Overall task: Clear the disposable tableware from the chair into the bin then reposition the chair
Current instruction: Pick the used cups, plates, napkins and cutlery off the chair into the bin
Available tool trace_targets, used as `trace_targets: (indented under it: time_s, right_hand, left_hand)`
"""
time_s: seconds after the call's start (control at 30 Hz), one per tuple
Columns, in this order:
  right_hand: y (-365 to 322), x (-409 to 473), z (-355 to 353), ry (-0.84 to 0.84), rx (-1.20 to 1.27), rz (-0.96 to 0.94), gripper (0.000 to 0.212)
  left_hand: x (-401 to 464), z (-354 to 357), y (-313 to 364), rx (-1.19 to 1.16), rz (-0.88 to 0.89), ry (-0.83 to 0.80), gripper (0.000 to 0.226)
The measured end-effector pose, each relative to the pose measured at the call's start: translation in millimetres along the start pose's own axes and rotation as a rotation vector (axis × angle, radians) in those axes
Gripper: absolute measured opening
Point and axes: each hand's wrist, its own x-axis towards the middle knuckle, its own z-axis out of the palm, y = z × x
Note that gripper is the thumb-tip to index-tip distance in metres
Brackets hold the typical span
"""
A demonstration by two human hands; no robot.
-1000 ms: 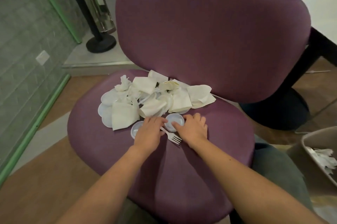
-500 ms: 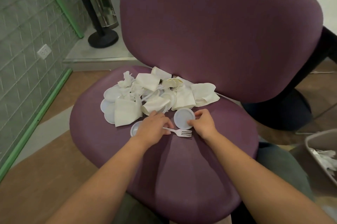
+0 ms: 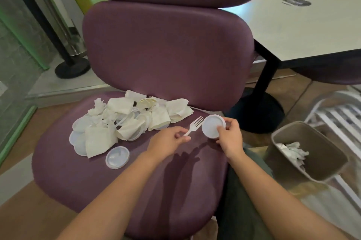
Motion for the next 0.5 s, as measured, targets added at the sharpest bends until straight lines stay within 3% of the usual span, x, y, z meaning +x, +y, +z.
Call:
trace_targets:
  time_s: [0.1, 0.27, 0.5]
  right_hand:
    - [1.1, 6.5, -34.0, 0.075, 0.089, 0.003, 0.026]
    - [5.9, 12.7, -92.9, 0.157, 0.139, -0.046, 0.049]
    - [32.7, 32.9, -162.4, 0.352, 0.067, -0.014, 0.031]
  left_hand:
    - [11.1, 23.9, 46.6, -0.096, 0.071, -0.012, 0.022]
    - [32.9, 68.5, 117.9, -0.171, 0.166, -0.015, 0.028]
    - [57.9, 137.2, 189.6, -0.191, 0.15, -0.197, 0.032]
